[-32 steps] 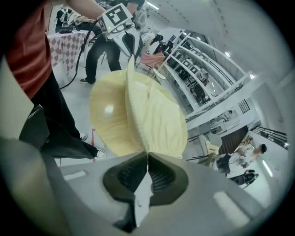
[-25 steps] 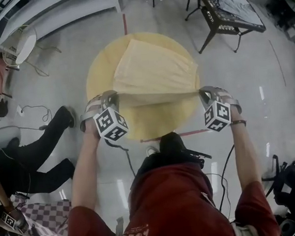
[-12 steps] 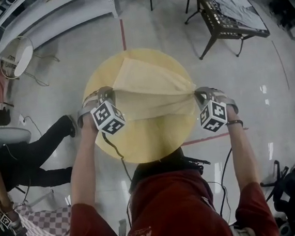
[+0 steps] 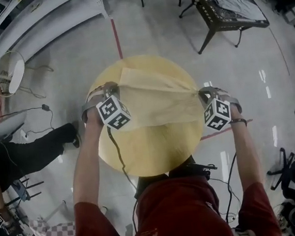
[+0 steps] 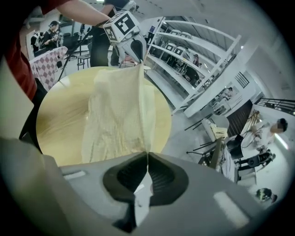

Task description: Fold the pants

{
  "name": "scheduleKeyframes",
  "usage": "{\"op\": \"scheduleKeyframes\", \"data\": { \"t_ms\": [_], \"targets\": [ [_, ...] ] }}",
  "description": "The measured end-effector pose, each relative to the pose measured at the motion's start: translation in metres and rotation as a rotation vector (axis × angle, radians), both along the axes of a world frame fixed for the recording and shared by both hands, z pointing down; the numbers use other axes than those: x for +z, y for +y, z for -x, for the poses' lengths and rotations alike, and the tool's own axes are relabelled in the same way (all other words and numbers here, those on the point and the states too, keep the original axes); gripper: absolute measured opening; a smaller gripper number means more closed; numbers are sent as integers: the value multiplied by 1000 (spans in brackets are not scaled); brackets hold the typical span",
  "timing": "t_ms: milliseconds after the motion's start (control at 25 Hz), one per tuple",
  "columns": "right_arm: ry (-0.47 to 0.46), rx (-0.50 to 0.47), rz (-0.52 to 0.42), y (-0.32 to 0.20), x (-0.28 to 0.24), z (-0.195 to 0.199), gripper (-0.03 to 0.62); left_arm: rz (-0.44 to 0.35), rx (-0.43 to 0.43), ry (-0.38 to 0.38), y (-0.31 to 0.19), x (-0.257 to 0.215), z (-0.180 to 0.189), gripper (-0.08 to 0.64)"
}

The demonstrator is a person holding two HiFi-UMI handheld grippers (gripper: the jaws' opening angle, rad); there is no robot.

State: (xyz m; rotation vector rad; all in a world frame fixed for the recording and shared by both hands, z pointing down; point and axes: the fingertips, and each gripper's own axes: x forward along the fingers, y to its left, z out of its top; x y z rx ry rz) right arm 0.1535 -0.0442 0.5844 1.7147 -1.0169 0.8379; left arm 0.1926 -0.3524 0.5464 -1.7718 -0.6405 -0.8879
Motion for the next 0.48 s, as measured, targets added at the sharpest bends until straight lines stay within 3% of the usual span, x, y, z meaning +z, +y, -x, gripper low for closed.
{"op": "scheduleKeyframes", "data": {
  "t_ms": [480],
  "targets": [
    [-84, 193, 38, 10, 48, -33, 6, -19, 126, -154, 15, 73, -83, 23]
  ]
}}
